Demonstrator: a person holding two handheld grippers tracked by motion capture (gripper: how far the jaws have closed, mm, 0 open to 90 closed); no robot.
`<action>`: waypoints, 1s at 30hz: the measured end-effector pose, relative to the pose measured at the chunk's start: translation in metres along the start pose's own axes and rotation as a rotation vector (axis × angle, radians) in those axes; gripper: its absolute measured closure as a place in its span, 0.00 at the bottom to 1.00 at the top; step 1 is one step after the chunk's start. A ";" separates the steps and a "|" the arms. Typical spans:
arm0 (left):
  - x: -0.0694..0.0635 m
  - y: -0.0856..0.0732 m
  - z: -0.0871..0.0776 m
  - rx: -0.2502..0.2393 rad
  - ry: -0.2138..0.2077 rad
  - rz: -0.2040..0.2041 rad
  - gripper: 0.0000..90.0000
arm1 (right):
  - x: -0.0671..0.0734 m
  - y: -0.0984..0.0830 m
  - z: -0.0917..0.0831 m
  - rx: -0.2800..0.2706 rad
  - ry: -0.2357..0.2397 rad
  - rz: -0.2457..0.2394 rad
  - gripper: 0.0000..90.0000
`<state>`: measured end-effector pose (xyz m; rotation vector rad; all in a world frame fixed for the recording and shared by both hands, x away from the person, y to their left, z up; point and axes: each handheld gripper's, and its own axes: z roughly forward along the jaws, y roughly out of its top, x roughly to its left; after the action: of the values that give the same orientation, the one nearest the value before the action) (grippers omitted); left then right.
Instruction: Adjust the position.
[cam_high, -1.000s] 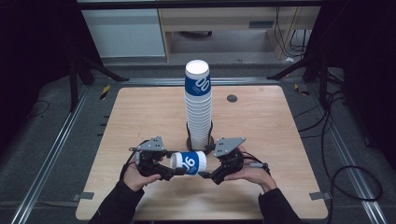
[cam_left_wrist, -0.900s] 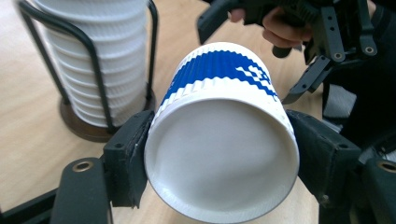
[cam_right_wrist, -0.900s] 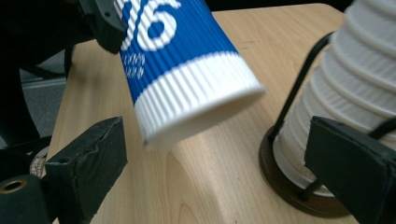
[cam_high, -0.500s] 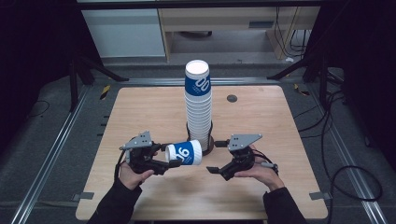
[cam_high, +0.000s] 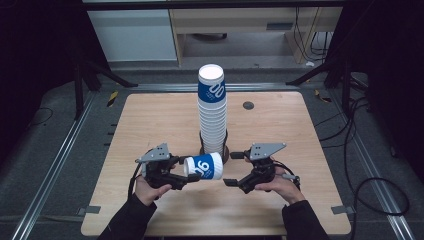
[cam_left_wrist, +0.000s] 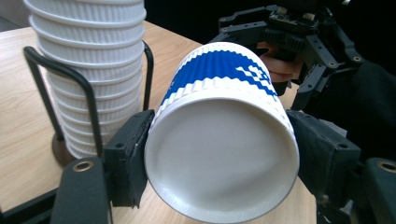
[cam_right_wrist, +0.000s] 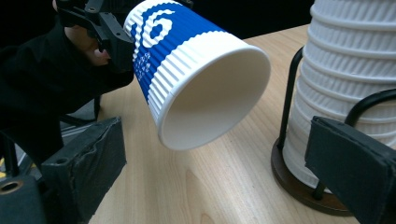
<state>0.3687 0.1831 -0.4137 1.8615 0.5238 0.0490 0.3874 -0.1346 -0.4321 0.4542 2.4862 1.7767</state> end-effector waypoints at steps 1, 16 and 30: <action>-0.001 0.000 0.001 -0.004 -0.006 -0.002 0.30 | 0.000 0.000 0.001 0.005 -0.001 -0.001 0.06; -0.013 0.002 0.011 -0.001 -0.104 0.022 0.30 | 0.007 0.000 0.013 -0.005 0.112 -0.013 0.06; -0.015 0.001 0.015 0.014 -0.137 0.019 0.30 | 0.009 -0.003 0.019 0.002 0.172 -0.025 0.15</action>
<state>0.3596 0.1639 -0.4151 1.8687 0.4124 -0.0693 0.3823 -0.1154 -0.4398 0.2800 2.5919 1.8789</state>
